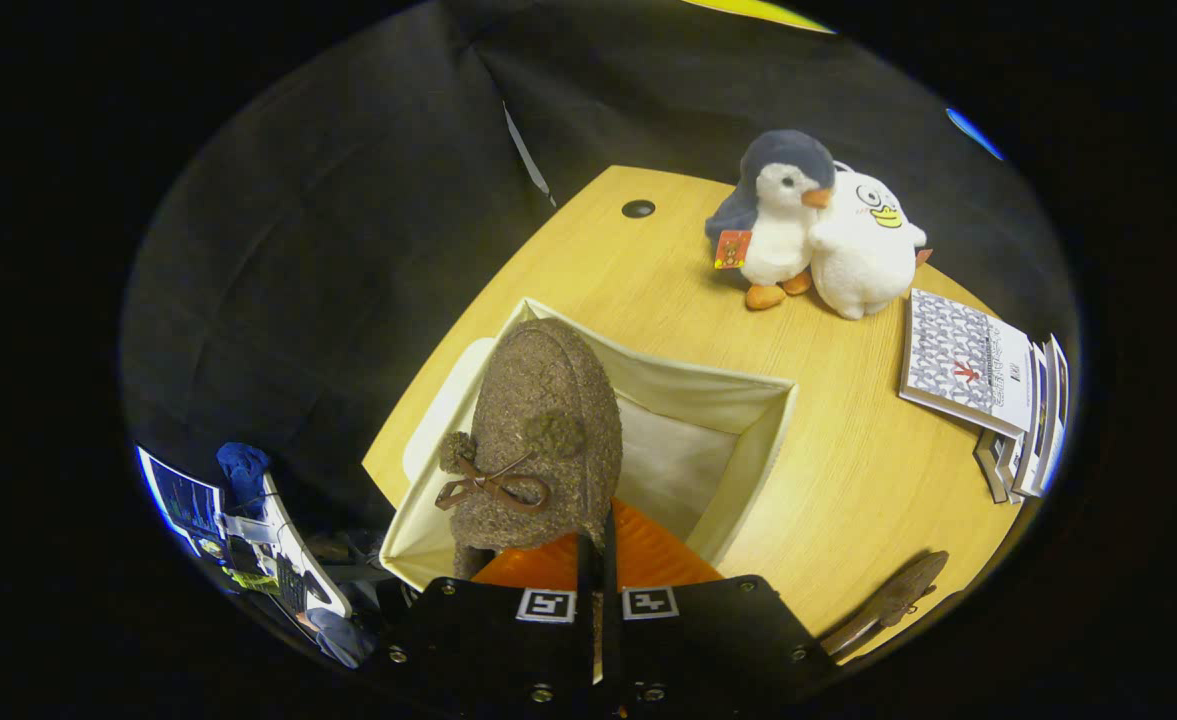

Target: Open the storage box then place both shoes into the box .Put the left shoe in first, then the right shoe, with the right side of both shoes facing outward in a uniform manner.

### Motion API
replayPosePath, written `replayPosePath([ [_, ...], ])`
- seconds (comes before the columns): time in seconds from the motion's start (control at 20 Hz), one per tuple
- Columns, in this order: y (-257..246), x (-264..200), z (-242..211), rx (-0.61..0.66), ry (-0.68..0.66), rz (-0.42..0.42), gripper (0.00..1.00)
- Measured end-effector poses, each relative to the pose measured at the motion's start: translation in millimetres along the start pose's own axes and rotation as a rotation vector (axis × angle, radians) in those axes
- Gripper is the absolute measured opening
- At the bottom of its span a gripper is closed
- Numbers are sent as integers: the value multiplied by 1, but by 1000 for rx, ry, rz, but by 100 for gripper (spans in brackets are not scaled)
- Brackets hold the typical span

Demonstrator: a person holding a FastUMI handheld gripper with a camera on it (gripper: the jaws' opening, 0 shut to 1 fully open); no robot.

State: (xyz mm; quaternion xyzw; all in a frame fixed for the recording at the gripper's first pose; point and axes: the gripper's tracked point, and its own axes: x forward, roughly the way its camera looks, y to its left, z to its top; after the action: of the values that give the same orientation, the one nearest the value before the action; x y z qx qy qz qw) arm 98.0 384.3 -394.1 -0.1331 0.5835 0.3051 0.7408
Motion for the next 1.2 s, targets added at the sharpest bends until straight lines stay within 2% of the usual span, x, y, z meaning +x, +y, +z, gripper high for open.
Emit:
replayPosePath([
  [0.2,-7,42,-19,-14,109,-81,3],
  [0.45,-7,74,-29,1,181,-114,5],
  [0.5,-6,79,-31,12,185,-106,10],
  [0.55,-14,80,-32,-1,195,-142,17],
  [0.6,-19,76,-30,-16,193,-144,20],
  [0.65,-14,72,-28,-15,186,-117,27],
  [0.75,4,51,-22,1,159,-48,48],
  [0.8,13,37,-20,8,141,-19,55],
  [0.85,17,20,-15,-8,121,-6,78],
  [0.9,17,8,-11,-35,94,-9,85],
  [0.95,16,-10,-5,-67,61,-11,90],
  [1.2,3,-82,2,-84,-50,-2,90],
])
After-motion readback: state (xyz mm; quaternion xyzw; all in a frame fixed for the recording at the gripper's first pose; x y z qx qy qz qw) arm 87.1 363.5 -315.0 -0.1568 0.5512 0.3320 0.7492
